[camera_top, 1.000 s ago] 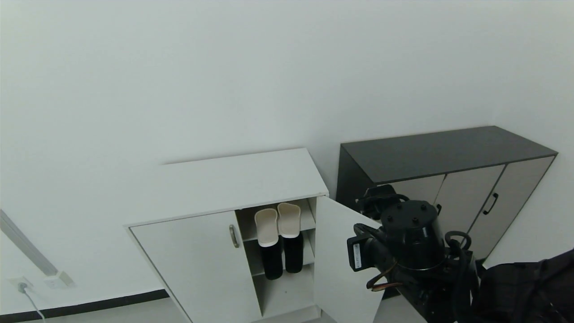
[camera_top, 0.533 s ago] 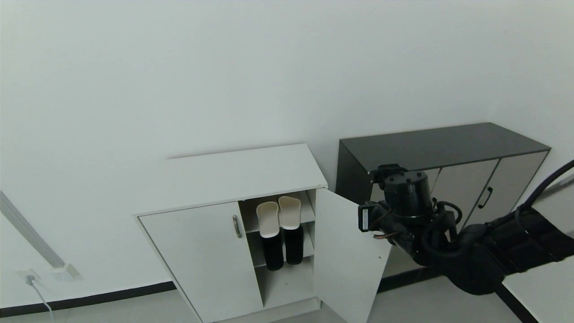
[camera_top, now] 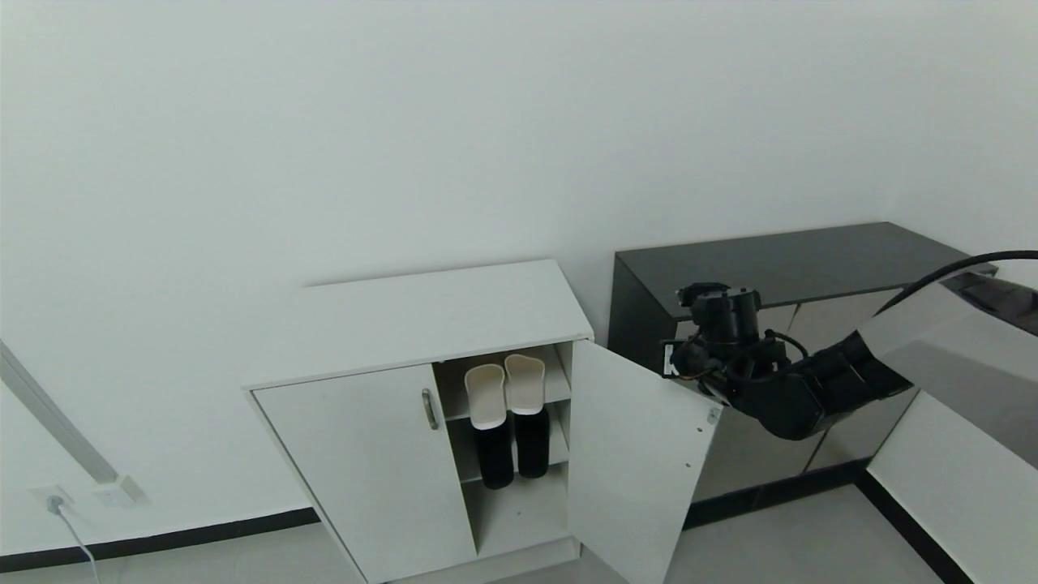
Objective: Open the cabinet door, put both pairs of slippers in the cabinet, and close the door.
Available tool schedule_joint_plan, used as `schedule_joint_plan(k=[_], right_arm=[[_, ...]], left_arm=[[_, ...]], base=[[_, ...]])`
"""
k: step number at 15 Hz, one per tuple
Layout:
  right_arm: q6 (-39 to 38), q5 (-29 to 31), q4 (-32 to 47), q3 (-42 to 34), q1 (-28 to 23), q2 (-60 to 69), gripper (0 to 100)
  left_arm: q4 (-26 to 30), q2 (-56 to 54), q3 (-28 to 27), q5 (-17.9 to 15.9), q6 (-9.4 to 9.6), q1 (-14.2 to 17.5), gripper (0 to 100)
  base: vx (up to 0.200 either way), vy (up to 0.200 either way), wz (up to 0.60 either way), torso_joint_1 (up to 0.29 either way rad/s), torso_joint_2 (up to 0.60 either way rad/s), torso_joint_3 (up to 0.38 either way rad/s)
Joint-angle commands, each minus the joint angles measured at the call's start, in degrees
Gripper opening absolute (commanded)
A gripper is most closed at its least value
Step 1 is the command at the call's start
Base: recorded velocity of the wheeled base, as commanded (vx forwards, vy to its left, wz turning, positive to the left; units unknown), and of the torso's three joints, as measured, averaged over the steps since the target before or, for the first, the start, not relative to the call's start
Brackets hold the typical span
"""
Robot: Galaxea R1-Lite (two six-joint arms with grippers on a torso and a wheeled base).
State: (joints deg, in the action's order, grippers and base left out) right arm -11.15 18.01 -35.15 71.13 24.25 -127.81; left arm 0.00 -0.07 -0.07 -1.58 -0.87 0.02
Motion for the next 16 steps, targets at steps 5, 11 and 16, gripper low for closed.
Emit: schedule_joint_plan(k=[5, 11, 16], right_arm=[[-0.01, -1.75, -0.19, 2.96, -3.5, -8.78, 0], [-0.36, -1.31, -0.01, 2.17, -1.83, -8.51, 0], [-0.62, -1.22, -1.33, -8.38, 6.78, -0.6, 0]], left_arm=[[0.0, 0.07, 0.07, 0.0, -0.01, 0.06, 0], [0.0, 0.07, 0.07, 0.09, -0.1, 0.06, 0], [0.0, 0.07, -0.01, 0.0, -0.01, 0.06, 0]], base=[[0.0, 0.0, 0.0, 0.0, 0.0, 0.0], [0.0, 0.0, 0.0, 0.0, 0.0, 0.0], [0.0, 0.0, 0.0, 0.0, 0.0, 0.0]])
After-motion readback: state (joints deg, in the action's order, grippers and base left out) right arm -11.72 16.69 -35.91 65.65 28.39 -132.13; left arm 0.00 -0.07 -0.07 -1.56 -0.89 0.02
